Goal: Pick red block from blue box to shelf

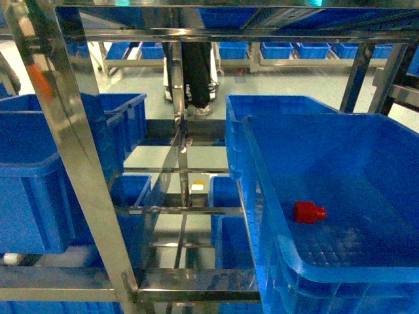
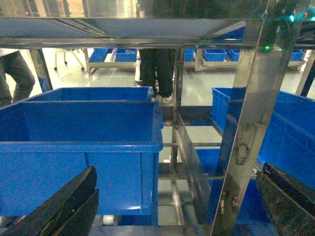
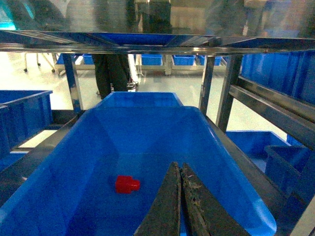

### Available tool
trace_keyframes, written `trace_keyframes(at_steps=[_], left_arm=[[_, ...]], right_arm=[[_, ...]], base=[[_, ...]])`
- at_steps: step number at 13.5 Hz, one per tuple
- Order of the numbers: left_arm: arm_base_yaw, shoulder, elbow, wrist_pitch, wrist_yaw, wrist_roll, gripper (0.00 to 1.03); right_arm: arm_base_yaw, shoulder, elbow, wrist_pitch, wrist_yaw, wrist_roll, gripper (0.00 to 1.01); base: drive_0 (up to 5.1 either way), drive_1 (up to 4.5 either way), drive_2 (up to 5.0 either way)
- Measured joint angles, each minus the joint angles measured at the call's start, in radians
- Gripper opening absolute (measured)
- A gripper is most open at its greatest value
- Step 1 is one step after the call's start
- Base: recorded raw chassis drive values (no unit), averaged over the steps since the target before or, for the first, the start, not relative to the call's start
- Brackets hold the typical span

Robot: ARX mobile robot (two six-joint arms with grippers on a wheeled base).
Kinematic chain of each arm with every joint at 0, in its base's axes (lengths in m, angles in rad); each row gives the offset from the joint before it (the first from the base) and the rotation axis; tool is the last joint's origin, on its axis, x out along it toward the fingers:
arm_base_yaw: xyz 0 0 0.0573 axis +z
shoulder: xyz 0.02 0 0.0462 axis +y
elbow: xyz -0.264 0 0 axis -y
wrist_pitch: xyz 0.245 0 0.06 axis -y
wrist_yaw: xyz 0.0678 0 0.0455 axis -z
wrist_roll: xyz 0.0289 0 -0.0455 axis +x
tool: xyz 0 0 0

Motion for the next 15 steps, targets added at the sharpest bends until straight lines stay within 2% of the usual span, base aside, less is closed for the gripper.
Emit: trace_keyframes(at_steps=[5, 6, 7, 15], left_arm=[[0.000, 0.000, 0.000, 0.000, 0.000, 0.000, 0.98], [0.000, 0.000, 0.000, 0.000, 0.000, 0.000, 0.98], [0.000, 0.000, 0.000, 0.000, -0.001, 0.000, 0.98], [0.000, 0.000, 0.000, 0.000, 0.000, 0.000, 0.98]], right_arm=[[0.000, -0.105, 0.000, -0.104, 0.000, 0.000, 0.02], [0.000, -0.140, 0.000, -0.156, 0.000, 0.000, 0.02], [0.000, -0.231, 0.000, -0.281, -0.002, 0.000, 0.02], [0.000, -0.271, 0.000, -0.281, -0.003, 0.000, 0.02]], base=[[0.0, 0.00, 0.0], [0.0, 0.00, 0.0], [0.0, 0.00, 0.0], [0.0, 0.00, 0.0]])
